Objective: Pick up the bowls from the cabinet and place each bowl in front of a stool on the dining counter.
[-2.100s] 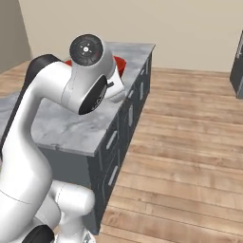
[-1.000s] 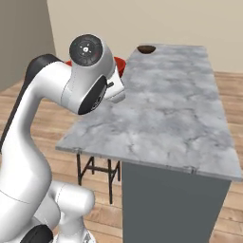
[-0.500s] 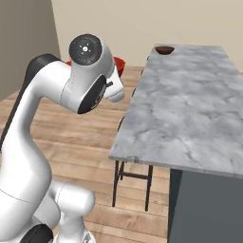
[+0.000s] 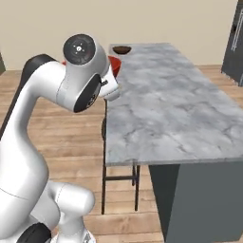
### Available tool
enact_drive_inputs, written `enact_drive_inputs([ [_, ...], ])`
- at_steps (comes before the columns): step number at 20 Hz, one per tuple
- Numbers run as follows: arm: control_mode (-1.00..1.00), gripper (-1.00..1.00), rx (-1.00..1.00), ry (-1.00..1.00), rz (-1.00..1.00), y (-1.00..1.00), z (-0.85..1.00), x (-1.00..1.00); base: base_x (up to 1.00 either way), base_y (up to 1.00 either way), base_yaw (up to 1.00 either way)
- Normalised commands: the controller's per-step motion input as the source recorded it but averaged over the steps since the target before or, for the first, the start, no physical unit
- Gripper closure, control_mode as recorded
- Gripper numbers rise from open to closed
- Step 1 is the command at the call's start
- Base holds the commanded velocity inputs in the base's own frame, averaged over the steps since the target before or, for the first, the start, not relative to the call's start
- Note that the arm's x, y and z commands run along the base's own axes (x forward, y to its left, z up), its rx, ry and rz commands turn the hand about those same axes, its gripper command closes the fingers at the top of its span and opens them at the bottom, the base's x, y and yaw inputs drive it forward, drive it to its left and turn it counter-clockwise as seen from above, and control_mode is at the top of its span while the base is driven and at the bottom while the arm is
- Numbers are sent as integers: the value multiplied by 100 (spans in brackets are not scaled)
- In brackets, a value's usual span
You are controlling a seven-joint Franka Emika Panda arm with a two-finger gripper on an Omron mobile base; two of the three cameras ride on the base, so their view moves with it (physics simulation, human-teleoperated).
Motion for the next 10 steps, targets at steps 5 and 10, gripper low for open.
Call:
enact_drive_inputs([
  [5,100,100,0,0,0,0,0,0,53,88,-49],
  [10,100,100,0,0,0,0,0,0,32,100,-46],
])
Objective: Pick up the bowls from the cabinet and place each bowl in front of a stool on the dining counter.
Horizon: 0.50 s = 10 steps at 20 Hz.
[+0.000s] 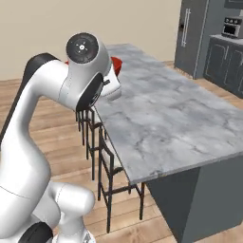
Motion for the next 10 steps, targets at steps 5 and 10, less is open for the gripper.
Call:
enact_drive_inputs([
  [5,100,100,0,0,0,0,0,0,37,80,-49],
  [10,100,100,0,0,0,0,0,0,56,40,-49],
])
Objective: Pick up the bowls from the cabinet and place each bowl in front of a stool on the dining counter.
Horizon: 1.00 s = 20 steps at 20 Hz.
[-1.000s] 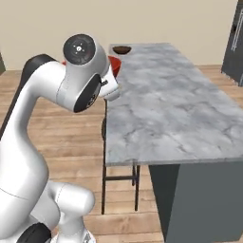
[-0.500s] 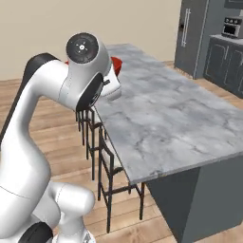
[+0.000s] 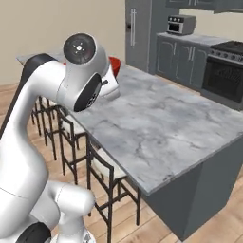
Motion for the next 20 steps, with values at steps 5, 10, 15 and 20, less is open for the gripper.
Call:
enact_drive_inputs([
  [5,100,100,0,0,0,0,0,0,50,74,-50],
  [10,100,100,0,0,0,0,0,0,48,82,-51],
  [15,100,100,0,0,0,0,0,0,48,23,-46],
  [20,100,100,0,0,0,0,0,0,38,0,-35],
])
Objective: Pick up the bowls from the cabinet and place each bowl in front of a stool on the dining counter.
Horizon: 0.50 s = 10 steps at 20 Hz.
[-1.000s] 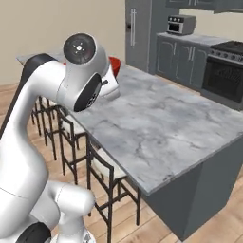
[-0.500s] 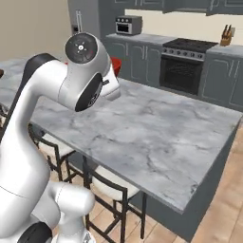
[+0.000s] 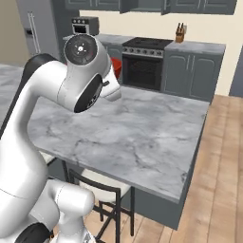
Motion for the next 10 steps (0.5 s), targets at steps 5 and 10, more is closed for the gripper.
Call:
enact_drive_inputs([
  [5,100,100,0,0,0,0,0,0,57,4,-31],
  [10,100,100,0,0,0,0,0,0,76,30,-31],
])
